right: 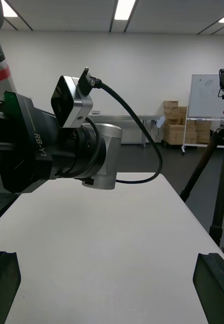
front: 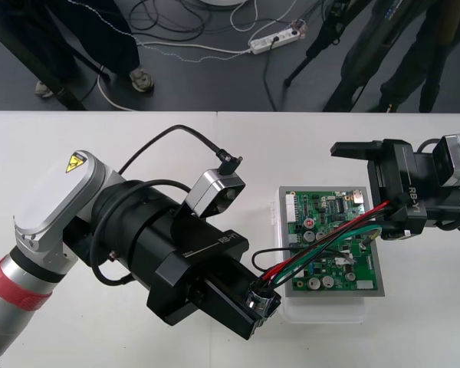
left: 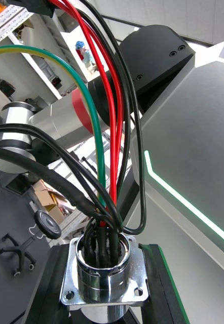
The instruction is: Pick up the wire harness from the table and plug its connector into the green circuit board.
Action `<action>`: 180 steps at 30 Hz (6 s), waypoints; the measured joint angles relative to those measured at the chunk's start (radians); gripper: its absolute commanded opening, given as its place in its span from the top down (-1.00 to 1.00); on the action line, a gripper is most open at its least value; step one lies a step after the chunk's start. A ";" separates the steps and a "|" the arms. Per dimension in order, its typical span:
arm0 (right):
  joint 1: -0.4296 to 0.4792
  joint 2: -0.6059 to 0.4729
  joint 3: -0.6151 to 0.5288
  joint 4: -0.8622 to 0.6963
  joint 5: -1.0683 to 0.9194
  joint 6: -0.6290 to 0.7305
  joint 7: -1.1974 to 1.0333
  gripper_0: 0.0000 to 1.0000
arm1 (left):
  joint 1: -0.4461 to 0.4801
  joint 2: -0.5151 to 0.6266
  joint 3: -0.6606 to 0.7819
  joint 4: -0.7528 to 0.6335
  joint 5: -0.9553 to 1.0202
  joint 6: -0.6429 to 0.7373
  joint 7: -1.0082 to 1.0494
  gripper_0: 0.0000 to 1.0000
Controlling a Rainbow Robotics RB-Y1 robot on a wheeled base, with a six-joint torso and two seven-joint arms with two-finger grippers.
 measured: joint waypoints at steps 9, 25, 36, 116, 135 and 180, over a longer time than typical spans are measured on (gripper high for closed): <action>0.000 0.000 0.000 0.000 0.000 0.000 0.000 -1.00 | 0.000 0.000 -0.001 0.000 0.005 0.000 0.000 1.00; 0.000 -0.053 0.000 0.000 -0.055 0.000 -0.026 -1.00 | 0.000 0.000 -0.001 0.000 0.009 0.000 0.000 1.00; 0.000 -0.118 0.000 0.047 -0.166 0.000 -0.064 -1.00 | 0.000 0.000 -0.001 0.000 0.016 0.000 0.000 1.00; 0.011 -0.070 0.214 -0.178 -0.531 0.000 -0.445 0.81 | 0.000 0.000 -0.001 0.001 0.022 0.000 0.000 1.00; 0.011 -0.066 0.214 -0.178 -0.529 0.000 -0.444 1.00 | 0.000 0.000 -0.001 0.001 0.023 0.000 0.000 -0.25; 0.039 -0.117 0.133 -0.138 -0.529 0.000 -0.385 1.00 | 0.001 0.013 0.188 0.001 -0.076 0.001 0.000 -1.00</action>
